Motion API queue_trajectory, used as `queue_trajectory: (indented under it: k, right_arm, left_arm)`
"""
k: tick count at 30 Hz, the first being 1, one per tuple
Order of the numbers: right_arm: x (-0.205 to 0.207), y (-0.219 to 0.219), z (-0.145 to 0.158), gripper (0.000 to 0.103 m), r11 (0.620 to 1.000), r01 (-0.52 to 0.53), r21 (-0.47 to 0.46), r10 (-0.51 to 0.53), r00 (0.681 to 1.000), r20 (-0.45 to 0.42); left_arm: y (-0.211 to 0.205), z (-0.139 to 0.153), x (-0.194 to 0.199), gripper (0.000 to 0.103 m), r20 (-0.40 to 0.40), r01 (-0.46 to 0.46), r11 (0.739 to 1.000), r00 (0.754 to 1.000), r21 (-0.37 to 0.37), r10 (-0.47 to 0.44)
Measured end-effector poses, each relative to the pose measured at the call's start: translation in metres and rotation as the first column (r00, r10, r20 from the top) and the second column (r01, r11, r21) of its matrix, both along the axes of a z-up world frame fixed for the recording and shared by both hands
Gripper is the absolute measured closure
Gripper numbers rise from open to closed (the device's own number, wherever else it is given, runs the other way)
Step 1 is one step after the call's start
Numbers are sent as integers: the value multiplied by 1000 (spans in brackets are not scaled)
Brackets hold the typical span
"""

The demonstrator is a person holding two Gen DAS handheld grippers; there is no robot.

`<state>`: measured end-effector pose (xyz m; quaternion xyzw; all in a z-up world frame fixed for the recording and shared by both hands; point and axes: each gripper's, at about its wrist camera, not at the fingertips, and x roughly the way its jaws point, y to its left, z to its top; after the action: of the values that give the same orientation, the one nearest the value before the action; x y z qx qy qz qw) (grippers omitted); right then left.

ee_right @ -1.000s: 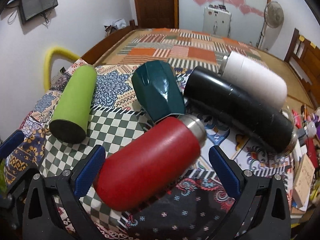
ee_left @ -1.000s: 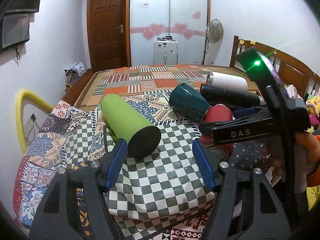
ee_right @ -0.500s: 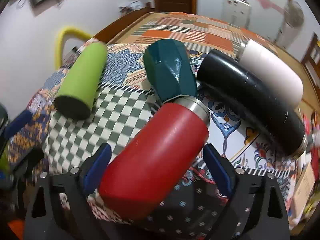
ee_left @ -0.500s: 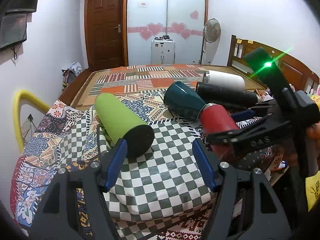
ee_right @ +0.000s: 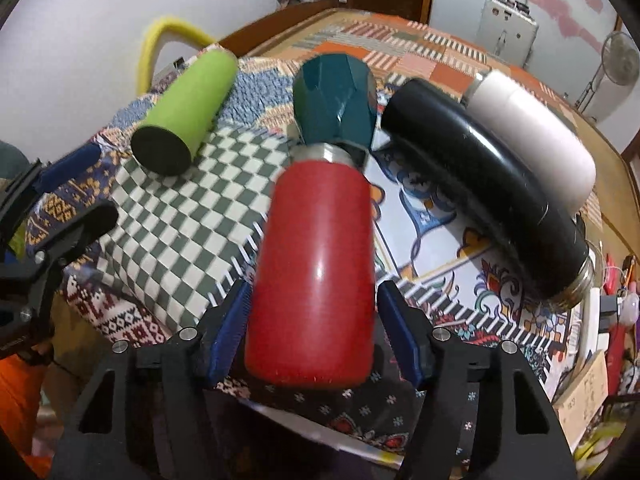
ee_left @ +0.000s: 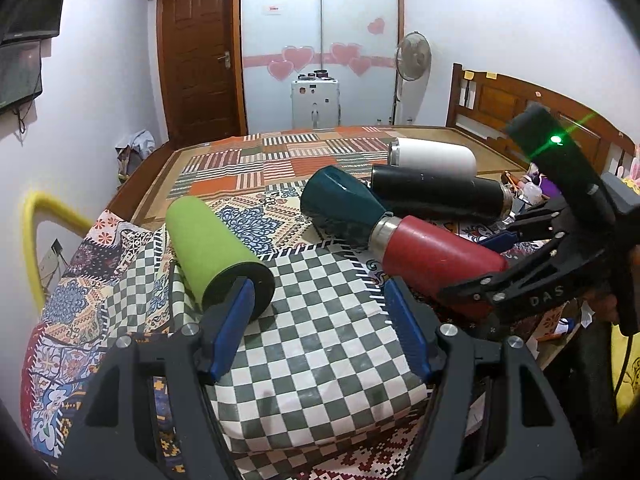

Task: Flip cup upright
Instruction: 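Grasp the red bottle body with the right tool and tilt its neck upward, then lower the upright red bottle onto the bed with the right tool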

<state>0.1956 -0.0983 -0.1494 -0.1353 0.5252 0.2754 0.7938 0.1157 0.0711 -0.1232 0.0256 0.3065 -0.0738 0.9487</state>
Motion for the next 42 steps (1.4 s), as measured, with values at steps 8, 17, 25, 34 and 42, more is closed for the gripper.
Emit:
queue_trajectory:
  k: [8,17,25,34,42]
  right_arm:
    - [27,15,-10,40,1000,6,4,-6,1000,-1]
    - [39,13,-7,44,998,21,64,-22,1000,18]
    - [7,-5,30,44,980,38,193,-67,987,147]
    - [-12,-10,61,44,958,21,286,-112,946,306]
    - [-13,-7,51,44,956,8,293,-108,939,327]
  left_arm:
    - [0,-5,7,36,-24,-2,1000,1000,-6,2]
    - [1,-7,12,36,-43,-12,1000,999,-14,11]
    - [-4,8,5,27,4,-39,999,999,-11,39]
    - [-17,22,-3,14,70,-49,999,996,-7,49]
    - [-19,19,0,12,58,-49,998,997,-26,50]
